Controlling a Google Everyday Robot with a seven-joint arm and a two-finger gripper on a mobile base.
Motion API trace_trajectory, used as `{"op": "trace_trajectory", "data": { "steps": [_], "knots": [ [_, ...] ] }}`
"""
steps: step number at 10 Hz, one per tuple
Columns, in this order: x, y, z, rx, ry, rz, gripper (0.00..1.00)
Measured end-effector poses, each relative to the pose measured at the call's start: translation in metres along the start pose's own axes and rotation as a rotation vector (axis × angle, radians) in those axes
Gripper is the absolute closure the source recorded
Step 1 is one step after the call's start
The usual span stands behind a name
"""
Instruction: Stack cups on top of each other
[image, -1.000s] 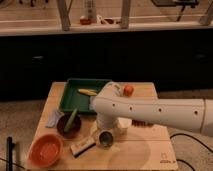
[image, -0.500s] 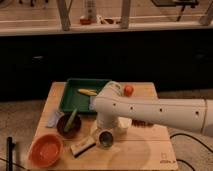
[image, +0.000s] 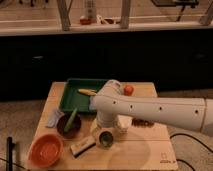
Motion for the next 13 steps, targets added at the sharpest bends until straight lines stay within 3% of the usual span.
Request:
{"op": "trace_trajectory", "data": {
  "steps": [13],
  "knots": [
    [0.0055,0.0028,-0.0019,0.010,-0.003,0.009,0.20]
  ]
}}
